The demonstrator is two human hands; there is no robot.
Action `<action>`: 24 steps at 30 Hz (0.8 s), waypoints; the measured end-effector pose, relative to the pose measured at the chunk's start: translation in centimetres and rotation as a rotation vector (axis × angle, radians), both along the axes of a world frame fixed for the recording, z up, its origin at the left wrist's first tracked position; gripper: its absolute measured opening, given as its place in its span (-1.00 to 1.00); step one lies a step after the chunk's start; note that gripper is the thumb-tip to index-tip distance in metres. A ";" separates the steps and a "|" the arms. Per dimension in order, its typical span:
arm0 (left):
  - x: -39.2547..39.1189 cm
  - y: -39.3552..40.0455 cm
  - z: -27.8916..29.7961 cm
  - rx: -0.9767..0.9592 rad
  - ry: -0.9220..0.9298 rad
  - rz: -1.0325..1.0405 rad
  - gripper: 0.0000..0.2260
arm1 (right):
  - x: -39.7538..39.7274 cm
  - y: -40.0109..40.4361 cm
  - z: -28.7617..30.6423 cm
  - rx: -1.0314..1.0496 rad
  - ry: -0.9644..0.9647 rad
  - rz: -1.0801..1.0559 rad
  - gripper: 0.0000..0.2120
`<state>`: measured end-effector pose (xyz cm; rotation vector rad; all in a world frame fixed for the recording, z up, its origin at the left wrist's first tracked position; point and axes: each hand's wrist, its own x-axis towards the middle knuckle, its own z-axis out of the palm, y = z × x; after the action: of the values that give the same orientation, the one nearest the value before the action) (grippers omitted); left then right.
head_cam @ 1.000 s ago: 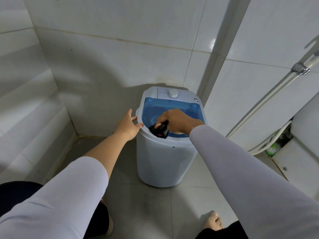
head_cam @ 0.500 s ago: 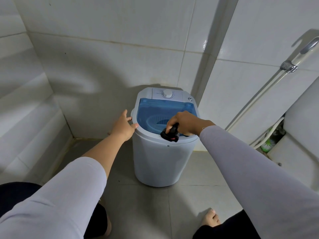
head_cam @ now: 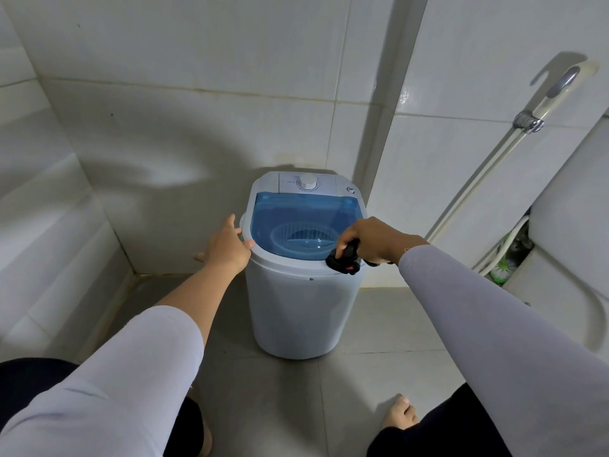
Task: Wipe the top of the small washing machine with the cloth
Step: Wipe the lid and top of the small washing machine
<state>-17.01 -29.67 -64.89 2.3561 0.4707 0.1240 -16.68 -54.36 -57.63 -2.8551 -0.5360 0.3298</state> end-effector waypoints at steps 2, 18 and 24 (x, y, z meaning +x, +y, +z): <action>0.0 -0.1 0.1 0.022 0.012 0.000 -0.41 | -0.5 -0.6 0.0 0.005 -0.001 -0.020 -0.52; 3.4 -0.9 0.5 0.083 -0.013 -0.057 -0.41 | 2.5 -0.4 2.8 -0.003 -0.240 -0.045 -0.51; 4.9 -0.2 -0.1 0.034 -0.004 -0.092 -0.43 | 3.7 2.2 0.1 -0.048 -0.402 0.029 -0.51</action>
<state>-12.09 -29.82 -64.95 2.4056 0.3600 0.0937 -13.00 -52.12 -57.57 -2.9724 -0.6454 -0.2391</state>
